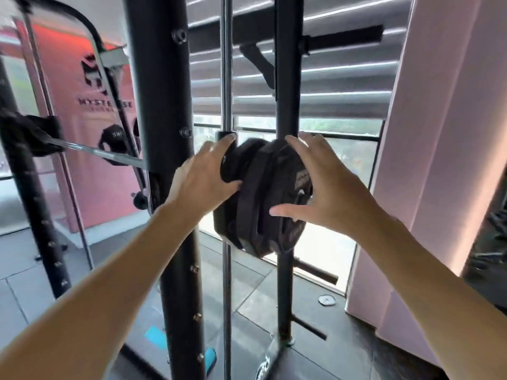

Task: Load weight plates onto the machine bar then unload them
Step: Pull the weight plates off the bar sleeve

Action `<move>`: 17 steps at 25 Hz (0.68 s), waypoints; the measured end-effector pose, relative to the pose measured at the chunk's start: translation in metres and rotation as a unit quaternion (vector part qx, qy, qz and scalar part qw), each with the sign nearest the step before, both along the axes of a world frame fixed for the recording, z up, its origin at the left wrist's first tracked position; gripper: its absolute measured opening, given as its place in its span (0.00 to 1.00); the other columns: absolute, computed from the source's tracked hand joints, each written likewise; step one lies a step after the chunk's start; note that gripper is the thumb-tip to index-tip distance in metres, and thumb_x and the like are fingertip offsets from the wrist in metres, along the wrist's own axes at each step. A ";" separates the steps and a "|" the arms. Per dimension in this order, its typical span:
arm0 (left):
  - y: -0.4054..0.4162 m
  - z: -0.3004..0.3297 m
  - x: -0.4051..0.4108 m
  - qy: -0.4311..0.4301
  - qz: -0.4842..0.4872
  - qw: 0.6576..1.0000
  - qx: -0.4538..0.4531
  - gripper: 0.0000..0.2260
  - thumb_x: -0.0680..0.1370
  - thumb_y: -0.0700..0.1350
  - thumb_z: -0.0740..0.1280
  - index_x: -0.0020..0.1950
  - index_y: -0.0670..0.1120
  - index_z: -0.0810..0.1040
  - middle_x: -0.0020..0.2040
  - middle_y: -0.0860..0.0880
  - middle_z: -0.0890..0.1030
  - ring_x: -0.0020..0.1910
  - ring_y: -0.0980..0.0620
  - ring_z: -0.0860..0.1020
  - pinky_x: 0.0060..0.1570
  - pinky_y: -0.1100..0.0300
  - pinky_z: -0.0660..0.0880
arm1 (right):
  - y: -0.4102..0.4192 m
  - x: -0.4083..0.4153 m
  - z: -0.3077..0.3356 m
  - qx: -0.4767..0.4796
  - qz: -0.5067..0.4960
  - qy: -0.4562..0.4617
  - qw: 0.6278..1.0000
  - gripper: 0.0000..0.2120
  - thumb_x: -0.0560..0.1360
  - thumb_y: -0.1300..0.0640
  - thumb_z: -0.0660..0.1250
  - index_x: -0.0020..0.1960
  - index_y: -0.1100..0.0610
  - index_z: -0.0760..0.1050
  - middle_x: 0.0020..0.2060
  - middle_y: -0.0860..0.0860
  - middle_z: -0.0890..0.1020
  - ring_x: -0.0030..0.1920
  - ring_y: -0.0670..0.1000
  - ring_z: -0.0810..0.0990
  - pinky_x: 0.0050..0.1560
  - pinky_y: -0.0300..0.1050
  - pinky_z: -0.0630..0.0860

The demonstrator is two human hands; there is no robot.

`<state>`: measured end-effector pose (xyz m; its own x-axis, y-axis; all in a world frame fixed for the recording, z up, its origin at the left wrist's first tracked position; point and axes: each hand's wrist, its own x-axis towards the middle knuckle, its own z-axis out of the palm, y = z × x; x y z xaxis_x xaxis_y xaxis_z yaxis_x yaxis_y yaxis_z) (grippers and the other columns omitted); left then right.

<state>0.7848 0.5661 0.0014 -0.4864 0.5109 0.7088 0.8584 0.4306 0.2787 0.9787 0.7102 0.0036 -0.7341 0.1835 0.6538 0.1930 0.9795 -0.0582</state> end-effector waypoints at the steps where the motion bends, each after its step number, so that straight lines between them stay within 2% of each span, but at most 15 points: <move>1: 0.007 0.002 -0.003 -0.016 -0.005 1.000 -0.013 0.39 0.71 0.58 0.74 0.78 0.62 0.58 0.61 0.52 0.78 0.55 0.46 0.80 0.56 0.46 0.77 | 0.002 -0.009 0.005 0.004 0.005 -0.011 1.000 0.55 0.63 0.24 0.67 0.81 0.44 0.50 0.81 0.46 0.50 0.81 0.52 0.47 0.74 0.66 0.61; 4: 0.024 -0.002 -0.006 -0.025 -0.059 0.998 -0.006 0.36 0.72 0.57 0.72 0.77 0.63 0.59 0.54 0.50 0.83 0.53 0.45 0.81 0.53 0.48 0.79 | 0.009 -0.032 0.014 0.015 0.014 -0.045 0.999 0.55 0.59 0.19 0.63 0.79 0.37 0.48 0.81 0.43 0.45 0.81 0.53 0.44 0.73 0.71 0.60; 7: 0.029 -0.012 -0.007 -0.007 -0.083 0.994 0.072 0.33 0.73 0.52 0.73 0.76 0.60 0.64 0.49 0.51 0.84 0.48 0.48 0.82 0.47 0.50 0.80 | 0.016 -0.048 0.007 -0.002 0.021 -0.065 0.998 0.52 0.56 0.16 0.59 0.75 0.29 0.48 0.80 0.39 0.46 0.81 0.53 0.46 0.70 0.72 0.62; 10: 0.031 -0.016 -0.007 0.000 -0.056 0.993 0.099 0.33 0.72 0.51 0.74 0.75 0.61 0.67 0.46 0.53 0.84 0.44 0.50 0.82 0.45 0.52 0.81 | 0.018 -0.052 0.001 -0.003 0.031 -0.045 0.998 0.50 0.56 0.16 0.59 0.75 0.30 0.53 0.78 0.39 0.52 0.80 0.50 0.52 0.68 0.71 0.66; 13: 0.035 -0.016 -0.008 -0.004 -0.016 0.994 0.110 0.36 0.69 0.52 0.78 0.74 0.59 0.69 0.45 0.53 0.84 0.44 0.51 0.82 0.45 0.52 0.81 | 0.018 -0.045 0.002 -0.003 0.041 -0.039 0.998 0.50 0.55 0.16 0.60 0.74 0.30 0.54 0.77 0.39 0.53 0.79 0.48 0.53 0.67 0.71 0.67; 17: 0.040 -0.022 -0.017 -0.007 0.049 0.993 0.109 0.42 0.64 0.55 0.81 0.75 0.61 0.67 0.48 0.56 0.85 0.45 0.54 0.82 0.47 0.54 0.81 | 0.019 -0.036 0.003 -0.002 0.069 -0.038 0.997 0.48 0.60 0.22 0.67 0.76 0.34 0.57 0.78 0.40 0.53 0.79 0.48 0.52 0.73 0.62 0.65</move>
<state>0.7677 0.6058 -0.0203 -0.5371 0.2956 0.7901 0.8109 0.4390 0.3870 0.9430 0.7288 0.0062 -0.8000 0.0796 0.5946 0.0600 0.9968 -0.0527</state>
